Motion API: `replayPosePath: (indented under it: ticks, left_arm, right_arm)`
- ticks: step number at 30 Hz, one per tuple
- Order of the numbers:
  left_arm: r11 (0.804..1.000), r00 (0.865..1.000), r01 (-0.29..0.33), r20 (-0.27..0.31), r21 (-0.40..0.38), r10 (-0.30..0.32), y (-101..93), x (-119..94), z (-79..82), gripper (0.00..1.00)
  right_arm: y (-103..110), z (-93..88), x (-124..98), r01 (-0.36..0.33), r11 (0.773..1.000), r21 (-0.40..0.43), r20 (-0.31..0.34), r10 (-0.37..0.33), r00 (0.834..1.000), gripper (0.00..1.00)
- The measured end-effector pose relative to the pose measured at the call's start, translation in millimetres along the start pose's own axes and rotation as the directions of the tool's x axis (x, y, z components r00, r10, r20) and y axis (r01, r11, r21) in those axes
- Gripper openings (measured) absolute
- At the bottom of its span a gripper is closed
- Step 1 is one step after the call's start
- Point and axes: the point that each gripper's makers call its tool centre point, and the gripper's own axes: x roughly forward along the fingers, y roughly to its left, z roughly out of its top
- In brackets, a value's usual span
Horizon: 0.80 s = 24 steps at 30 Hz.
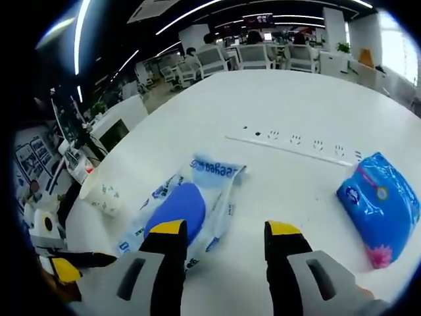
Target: Arrange the tabletop items into an orderly group along one side of the table until the central work area is clear of visible clutter.
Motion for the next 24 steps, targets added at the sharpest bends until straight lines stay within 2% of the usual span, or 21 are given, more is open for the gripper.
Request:
replayPosePath:
  ticks: [11, 16, 24]
  left_arm:
    - [0.999, 1.0, -0.011, 0.012, -0.046, 0.012, 0.3, 1.8, 0.8, 0.67]
    - [0.999, 1.0, -0.011, 0.007, -0.045, 0.011, -2.3, 0.1, 0.3, 0.66]
    - [0.999, 1.0, -0.012, 0.006, -0.044, 0.012, -2.5, -0.9, -0.2, 0.64]
  right_arm:
    - [-4.3, 6.5, 12.1, -0.008, 0.998, 0.057, 0.014, 0.007, 1.0, 0.42]
    - [-7.8, 4.5, 19.3, -0.007, 0.998, 0.068, -0.003, 0.008, 1.0, 0.42]
    - [-7.9, 7.5, 22.4, -0.02, 0.996, 0.088, 0.005, 0.02, 1.0, 0.41]
